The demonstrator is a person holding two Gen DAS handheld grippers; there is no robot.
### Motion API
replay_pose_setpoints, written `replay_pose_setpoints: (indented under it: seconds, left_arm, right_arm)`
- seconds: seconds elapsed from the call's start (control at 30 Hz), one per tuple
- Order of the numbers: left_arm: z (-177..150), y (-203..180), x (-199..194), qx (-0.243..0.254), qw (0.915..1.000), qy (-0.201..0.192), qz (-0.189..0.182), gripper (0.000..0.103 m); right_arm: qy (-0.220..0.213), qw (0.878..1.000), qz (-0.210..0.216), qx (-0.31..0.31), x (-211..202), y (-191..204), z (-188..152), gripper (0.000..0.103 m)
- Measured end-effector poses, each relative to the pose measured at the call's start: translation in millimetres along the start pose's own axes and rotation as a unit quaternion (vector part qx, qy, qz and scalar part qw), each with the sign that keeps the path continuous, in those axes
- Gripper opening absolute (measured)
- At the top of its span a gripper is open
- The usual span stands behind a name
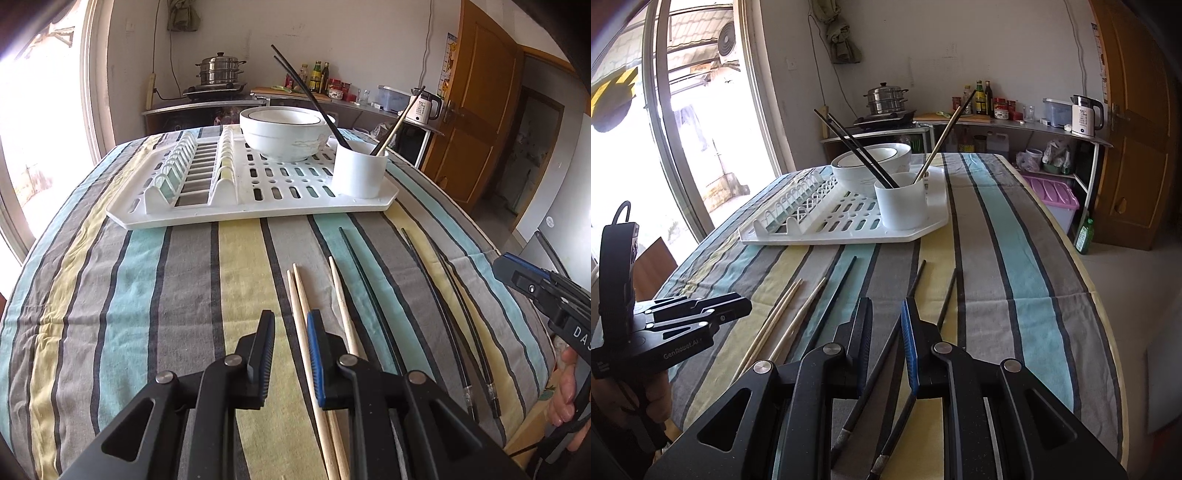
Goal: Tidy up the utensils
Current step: 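Move both open tools back down toward the chopsticks on the cloth, then close the left tool on a wooden chopstick while the right tool approaches a black chopstick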
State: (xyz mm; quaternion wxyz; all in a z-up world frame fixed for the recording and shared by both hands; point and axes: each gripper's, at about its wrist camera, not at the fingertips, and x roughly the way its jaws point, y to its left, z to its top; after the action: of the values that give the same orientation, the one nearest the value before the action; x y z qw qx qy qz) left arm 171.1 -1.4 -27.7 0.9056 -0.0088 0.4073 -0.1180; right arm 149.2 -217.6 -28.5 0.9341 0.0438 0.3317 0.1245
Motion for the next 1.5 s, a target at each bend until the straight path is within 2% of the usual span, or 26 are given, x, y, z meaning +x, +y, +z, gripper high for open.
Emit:
replay_pose_setpoints:
  seconds: [0.23, 0.6, 0.83, 1.2, 1.5]
  left_arm:
    - [7, 8, 20, -0.012, 0.9997, 0.019, -0.01, 0.017]
    - [14, 8, 40, -0.013, 0.999, 0.042, -0.009, 0.018]
    - [18, 3, 44, -0.002, 0.9989, 0.047, 0.007, 0.024]
    - [15, 9, 40, -0.007, 0.9988, 0.044, 0.018, 0.024]
    - [13, -4, 43, 0.022, 0.9972, 0.045, 0.055, 0.024]
  right_arm:
    - [0.016, 1.0, 0.01, -0.006, 21, 6, 6, 0.017]
    - [0.039, 0.999, -0.005, 0.008, 44, -4, 12, 0.017]
    - [0.053, 0.998, -0.015, 0.01, 56, -9, 16, 0.017]
    - [0.075, 0.997, -0.017, 0.007, 73, -13, 21, 0.017]
    - [0.109, 0.994, -0.03, 0.003, 94, -14, 24, 0.017]
